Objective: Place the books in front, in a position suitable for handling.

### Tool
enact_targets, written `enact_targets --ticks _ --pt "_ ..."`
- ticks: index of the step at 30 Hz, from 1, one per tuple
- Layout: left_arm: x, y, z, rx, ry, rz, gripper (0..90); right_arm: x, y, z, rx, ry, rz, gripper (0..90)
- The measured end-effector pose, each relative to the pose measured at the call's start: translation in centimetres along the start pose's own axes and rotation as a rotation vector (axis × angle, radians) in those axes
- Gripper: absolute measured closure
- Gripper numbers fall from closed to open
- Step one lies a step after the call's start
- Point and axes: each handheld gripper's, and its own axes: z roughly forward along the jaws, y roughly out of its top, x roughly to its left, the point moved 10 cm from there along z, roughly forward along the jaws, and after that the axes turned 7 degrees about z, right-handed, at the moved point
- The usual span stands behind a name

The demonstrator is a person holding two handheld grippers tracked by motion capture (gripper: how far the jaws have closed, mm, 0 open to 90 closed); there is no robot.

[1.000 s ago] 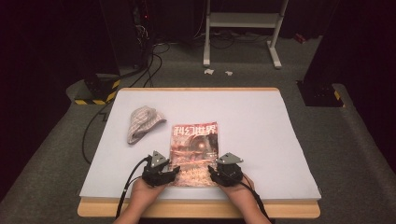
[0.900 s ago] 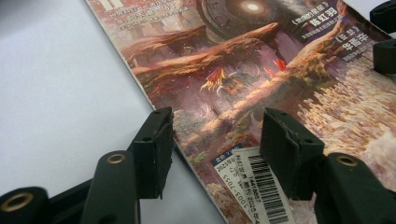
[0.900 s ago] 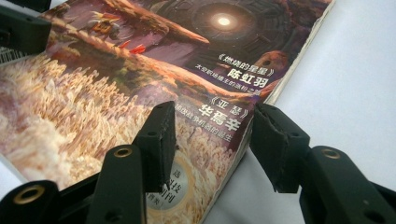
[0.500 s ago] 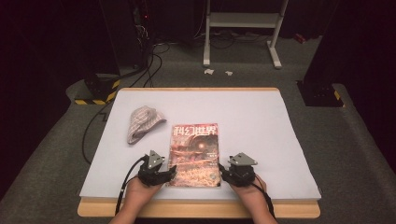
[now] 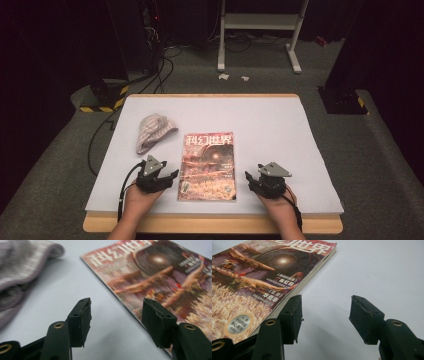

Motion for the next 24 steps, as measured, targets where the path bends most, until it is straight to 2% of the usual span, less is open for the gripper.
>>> enact_targets --ticks 3,8,11,15,18,20,22,24 --pt "1.5 0.3 -1.1 -0.008 0.025 -0.023 42.4 -0.1 0.1 0.0 0.0 0.006 0.011 43.3" --pt "4.9 1.3 -2.6 -0.022 0.083 -0.092 52.9 0.1 -0.1 0.2 0.006 0.011 0.007 42.7" --pt "6.7 2.4 -2.6 -0.018 0.109 -0.105 59.7 0.5 -0.1 0.1 0.006 0.014 -0.01 42.6" --pt "9.3 4.5 -1.9 -0.028 0.144 -0.122 62.5 0.4 0.0 -0.2 -0.002 0.015 0.0 42.5" --pt "10.9 6.0 -0.8 -0.028 0.166 -0.12 54.8 0.2 -0.1 -0.1 0.003 0.018 0.003 42.4" --pt "12.3 6.7 0.1 -0.02 0.202 -0.123 50.4 0.2 -0.3 0.0 0.009 0.019 0.007 42.2" --pt "13.2 7.0 0.9 -0.01 0.211 -0.137 42.9 0.3 -0.3 0.0 0.008 0.021 0.006 42.2" --pt "14.2 6.8 2.3 0.029 0.223 -0.147 35.2 0.4 -0.2 -0.1 0.008 0.022 0.004 42.2"
